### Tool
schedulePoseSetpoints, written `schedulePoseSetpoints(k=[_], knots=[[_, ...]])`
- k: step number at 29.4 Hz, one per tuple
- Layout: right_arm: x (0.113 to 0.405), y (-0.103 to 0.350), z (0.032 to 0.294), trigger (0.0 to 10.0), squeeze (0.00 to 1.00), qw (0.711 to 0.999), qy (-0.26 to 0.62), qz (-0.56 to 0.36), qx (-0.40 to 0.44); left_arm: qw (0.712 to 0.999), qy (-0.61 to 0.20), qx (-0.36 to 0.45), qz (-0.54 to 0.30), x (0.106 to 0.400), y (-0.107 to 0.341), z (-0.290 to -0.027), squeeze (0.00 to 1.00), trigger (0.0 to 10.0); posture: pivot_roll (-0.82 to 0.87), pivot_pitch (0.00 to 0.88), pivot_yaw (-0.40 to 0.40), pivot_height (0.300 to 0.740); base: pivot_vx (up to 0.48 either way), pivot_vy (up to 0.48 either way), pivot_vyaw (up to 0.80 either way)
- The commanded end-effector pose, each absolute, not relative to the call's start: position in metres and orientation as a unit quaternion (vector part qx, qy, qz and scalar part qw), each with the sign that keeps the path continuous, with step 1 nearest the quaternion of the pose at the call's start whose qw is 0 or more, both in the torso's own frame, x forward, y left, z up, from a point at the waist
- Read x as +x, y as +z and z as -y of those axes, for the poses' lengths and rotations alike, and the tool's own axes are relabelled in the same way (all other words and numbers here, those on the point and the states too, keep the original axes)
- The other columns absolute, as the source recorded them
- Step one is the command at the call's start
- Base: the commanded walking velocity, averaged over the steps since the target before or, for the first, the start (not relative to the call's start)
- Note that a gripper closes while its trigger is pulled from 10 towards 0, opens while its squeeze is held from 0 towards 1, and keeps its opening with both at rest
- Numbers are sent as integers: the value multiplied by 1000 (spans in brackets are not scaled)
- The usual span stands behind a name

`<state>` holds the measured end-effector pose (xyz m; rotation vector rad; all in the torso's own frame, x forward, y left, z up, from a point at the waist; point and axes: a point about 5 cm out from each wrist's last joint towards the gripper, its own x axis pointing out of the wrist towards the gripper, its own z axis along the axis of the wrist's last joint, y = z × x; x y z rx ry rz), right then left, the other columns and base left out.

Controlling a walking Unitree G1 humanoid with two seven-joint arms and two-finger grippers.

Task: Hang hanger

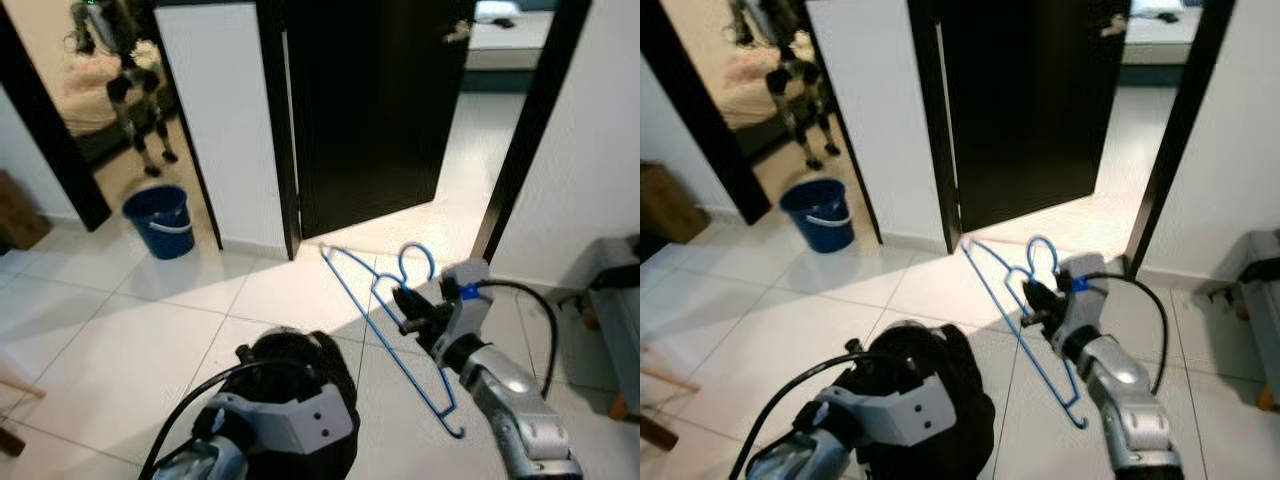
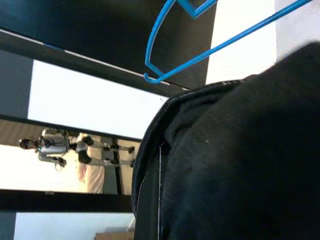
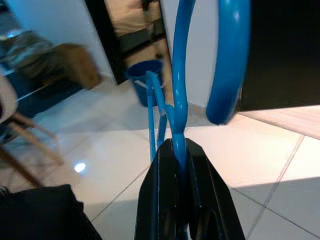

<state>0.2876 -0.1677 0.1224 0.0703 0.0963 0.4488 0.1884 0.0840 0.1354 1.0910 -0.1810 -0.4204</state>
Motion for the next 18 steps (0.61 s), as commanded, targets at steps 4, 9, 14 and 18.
schedulePoseSetpoints(k=[4,9,14,18], knots=[[287,121,169,10000,0,973,221,-53,41,826,-199,518,102,189,141,-83,0,10000,-40,0,7,731,0,0,625],[286,120,173,10000,0,974,216,-54,43,823,-203,520,108,190,141,-81,0,10000,-11,0,21,731,0,0,626],[286,120,173,10000,0,974,214,-54,44,823,-205,520,106,190,141,-80,0,10000,-2,0,29,731,0,0,625],[288,120,171,10000,0,974,215,-53,45,819,-196,531,95,192,138,-82,0,10000,11,0,24,731,0,0,625]])
